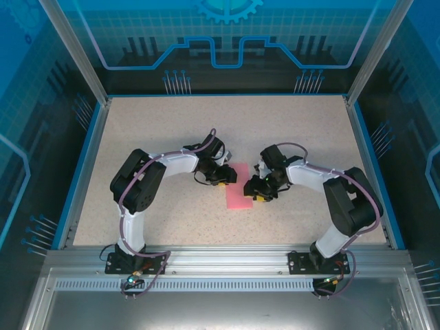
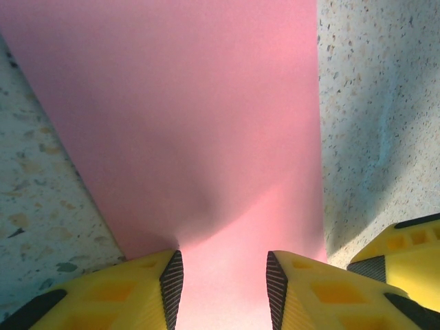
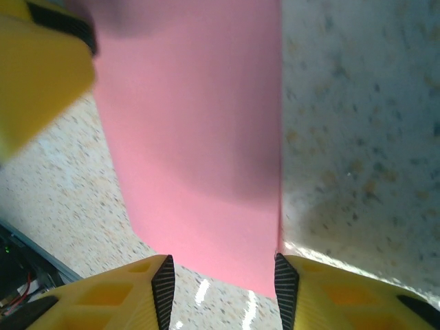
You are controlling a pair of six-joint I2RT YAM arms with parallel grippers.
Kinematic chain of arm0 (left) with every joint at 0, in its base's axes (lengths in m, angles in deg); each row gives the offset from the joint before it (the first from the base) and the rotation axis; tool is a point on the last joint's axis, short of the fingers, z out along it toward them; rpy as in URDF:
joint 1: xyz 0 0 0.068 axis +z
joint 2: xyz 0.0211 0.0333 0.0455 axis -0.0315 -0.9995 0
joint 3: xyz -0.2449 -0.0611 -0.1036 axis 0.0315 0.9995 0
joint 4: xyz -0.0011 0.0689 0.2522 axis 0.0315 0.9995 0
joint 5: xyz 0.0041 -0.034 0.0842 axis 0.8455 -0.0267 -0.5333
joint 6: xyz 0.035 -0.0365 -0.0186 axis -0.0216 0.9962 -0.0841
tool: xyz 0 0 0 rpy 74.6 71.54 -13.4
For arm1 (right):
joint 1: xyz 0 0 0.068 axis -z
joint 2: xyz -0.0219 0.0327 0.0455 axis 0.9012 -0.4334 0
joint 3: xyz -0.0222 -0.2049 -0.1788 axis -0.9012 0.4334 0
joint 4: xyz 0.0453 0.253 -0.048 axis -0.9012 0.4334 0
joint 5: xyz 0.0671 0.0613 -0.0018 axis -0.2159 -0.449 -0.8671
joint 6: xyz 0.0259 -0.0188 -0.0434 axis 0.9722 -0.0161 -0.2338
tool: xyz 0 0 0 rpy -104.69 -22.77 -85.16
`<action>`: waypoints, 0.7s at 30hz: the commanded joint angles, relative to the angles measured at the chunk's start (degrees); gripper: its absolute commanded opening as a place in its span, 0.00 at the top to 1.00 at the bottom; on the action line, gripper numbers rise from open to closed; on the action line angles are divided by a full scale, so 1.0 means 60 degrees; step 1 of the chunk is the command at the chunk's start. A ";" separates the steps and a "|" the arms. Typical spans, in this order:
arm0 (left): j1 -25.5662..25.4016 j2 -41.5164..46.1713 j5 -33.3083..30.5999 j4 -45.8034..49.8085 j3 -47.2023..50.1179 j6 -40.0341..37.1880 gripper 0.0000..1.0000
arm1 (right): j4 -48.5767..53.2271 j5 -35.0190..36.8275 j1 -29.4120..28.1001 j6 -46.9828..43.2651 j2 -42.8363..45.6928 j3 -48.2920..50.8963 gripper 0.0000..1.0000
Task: Fold a paper plane with a square sheet of paper (fold left side to right side)
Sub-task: Fold the triangle a second time at the center of the table.
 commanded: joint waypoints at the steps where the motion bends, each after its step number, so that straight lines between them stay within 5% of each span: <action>1: -0.0134 0.0081 0.0075 0.0020 0.0012 0.0072 0.59 | 0.0398 -0.0265 -0.0107 0.0056 0.0004 0.0405 0.54; 21: -0.0136 0.0022 0.0075 0.0050 -0.0006 0.0048 0.59 | -0.0142 -0.0532 -0.0287 0.0467 -0.0120 0.0370 0.58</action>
